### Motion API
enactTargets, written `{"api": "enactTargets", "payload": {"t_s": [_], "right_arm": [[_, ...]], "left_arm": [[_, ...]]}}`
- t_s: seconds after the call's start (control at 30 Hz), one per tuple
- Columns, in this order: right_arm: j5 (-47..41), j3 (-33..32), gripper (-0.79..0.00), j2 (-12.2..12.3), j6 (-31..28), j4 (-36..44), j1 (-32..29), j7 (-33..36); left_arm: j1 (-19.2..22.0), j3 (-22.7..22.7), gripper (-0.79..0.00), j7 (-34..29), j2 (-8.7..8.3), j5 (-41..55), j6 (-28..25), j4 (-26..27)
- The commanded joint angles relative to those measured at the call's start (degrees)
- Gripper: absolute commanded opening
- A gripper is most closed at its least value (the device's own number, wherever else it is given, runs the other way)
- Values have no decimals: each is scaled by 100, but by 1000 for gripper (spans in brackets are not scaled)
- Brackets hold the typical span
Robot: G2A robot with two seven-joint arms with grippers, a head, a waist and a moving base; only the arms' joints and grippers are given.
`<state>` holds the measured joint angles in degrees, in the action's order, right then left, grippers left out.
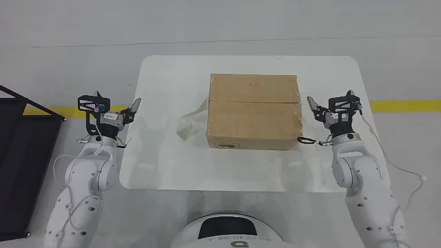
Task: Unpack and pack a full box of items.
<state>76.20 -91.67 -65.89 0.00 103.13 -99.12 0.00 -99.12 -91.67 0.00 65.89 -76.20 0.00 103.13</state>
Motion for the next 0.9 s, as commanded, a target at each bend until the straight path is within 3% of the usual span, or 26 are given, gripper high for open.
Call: {"api": "enactTargets", "payload": {"t_s": [0.0, 0.27, 0.5, 0.87], "right_arm": [[0, 0, -1, 0, 0, 0, 0, 0], [-26, -17, 0, -1, 5, -16, 1, 1], [-716, -752, 0, 79, -1011, -221, -138, 321], [37, -198, 0, 40, -626, -340, 241, 974]], "left_arm": [[0, 0, -1, 0, 0, 0, 0, 0], [0, 0, 0, 0, 0, 0, 0, 0], [0, 0, 0, 0, 0, 0, 0, 0], [0, 0, 0, 0, 0, 0, 0, 0]]}}
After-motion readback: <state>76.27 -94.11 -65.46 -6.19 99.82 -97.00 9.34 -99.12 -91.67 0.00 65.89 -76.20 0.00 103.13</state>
